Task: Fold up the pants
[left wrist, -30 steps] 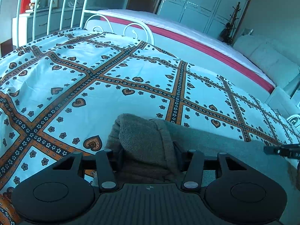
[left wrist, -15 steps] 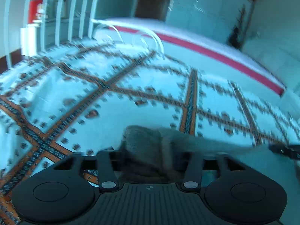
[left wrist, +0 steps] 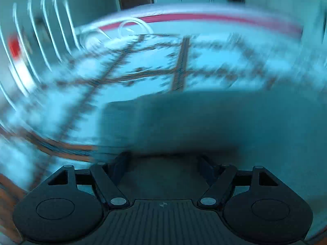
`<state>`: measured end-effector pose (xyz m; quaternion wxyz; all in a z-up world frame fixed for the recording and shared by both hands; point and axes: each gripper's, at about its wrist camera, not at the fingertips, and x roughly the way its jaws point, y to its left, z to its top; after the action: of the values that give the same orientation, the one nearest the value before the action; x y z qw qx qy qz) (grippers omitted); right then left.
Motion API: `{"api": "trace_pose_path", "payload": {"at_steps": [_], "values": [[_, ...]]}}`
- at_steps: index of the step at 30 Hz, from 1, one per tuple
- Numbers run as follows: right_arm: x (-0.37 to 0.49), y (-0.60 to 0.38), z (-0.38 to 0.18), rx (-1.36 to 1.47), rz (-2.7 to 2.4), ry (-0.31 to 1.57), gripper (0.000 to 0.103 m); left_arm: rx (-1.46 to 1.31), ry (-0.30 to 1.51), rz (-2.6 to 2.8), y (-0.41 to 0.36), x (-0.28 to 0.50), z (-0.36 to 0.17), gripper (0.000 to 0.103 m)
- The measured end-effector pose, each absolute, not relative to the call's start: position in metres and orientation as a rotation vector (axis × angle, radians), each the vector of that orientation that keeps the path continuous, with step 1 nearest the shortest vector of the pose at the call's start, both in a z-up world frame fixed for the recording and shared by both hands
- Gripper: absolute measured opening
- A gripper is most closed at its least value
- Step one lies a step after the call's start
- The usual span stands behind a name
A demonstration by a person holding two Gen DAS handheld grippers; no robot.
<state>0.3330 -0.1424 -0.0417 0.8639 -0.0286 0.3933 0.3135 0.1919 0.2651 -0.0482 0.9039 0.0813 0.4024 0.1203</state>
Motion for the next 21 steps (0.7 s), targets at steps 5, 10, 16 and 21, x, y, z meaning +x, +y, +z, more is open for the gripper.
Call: {"api": "trace_pose_path", "payload": {"at_steps": [5,10,16,21], "values": [[0.284,-0.171,-0.006,0.027,0.712,0.729,0.009,-0.031,0.664,0.171,0.268,0.155,-0.01,0.079],[0.25,-0.152,-0.023,0.008,0.856,0.788,0.014,0.004,0.809,0.047,0.247,0.16,-0.035,0.079],[0.227,-0.155,-0.022,0.009,0.754,0.758,0.014,0.033,0.744,0.005,0.224,0.149,-0.022,0.08],[0.233,-0.192,-0.043,-0.01,0.675,0.853,0.013,0.179,0.892,0.055,0.2,0.171,-0.042,0.091]]}}
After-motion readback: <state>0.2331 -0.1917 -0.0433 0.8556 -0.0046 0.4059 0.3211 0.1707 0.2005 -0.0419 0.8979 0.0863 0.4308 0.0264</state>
